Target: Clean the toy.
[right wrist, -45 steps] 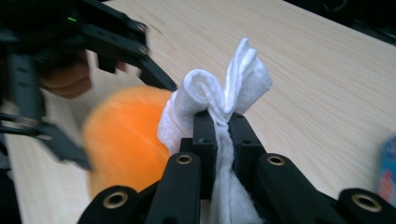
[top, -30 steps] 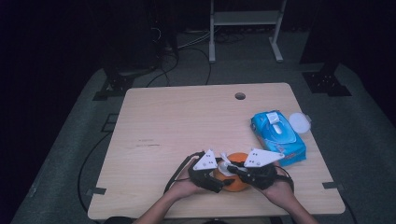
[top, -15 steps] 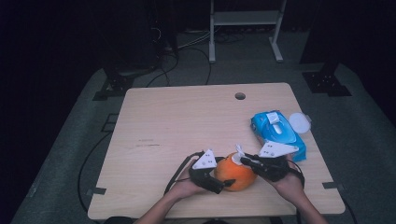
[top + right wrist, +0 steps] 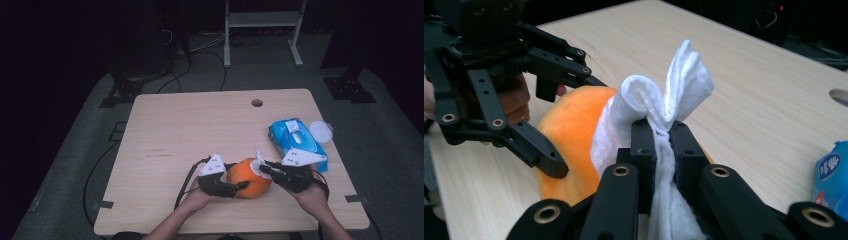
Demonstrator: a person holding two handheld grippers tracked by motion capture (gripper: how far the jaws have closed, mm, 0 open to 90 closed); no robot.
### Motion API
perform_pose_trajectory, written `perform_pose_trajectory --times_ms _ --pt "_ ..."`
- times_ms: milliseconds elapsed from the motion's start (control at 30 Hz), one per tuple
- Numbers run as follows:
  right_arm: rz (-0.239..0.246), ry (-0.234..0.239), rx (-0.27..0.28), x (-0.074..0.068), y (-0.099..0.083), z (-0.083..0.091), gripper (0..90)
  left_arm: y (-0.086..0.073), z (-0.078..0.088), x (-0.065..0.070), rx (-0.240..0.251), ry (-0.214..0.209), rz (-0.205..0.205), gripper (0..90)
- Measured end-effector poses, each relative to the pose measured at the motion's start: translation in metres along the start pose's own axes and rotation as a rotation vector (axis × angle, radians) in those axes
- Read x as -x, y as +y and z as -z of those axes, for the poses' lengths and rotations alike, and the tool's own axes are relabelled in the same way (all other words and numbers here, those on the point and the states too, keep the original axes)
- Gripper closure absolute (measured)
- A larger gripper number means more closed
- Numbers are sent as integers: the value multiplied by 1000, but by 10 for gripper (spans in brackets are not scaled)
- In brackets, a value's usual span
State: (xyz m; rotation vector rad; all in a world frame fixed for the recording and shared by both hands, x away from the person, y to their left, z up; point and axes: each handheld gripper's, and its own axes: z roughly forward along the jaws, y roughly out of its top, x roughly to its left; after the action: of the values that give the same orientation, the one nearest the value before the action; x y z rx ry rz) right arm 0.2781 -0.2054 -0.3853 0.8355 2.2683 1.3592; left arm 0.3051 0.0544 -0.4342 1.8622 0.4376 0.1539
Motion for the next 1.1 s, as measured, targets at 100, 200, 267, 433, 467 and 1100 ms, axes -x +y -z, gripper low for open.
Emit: perform_pose_trajectory --times_ms 100,200,267,433,467,1100 --pt "4 5 43 -7 7 5 821 14 11 5 33 13 -3 319" --pt "-29 36 90 -5 12 7 821 23 22 8 51 35 -25 318" --pt "-49 49 86 -3 10 3 821 25 25 9 42 49 -43 318" --pt "-65 47 16 1 -2 -12 820 19 20 5 -18 63 -38 303" --pt "-67 41 0 1 -4 -15 821 17 18 5 -34 68 -45 296" --pt "-42 11 -10 3 -8 -14 820 1 0 2 -26 3 -93 51"
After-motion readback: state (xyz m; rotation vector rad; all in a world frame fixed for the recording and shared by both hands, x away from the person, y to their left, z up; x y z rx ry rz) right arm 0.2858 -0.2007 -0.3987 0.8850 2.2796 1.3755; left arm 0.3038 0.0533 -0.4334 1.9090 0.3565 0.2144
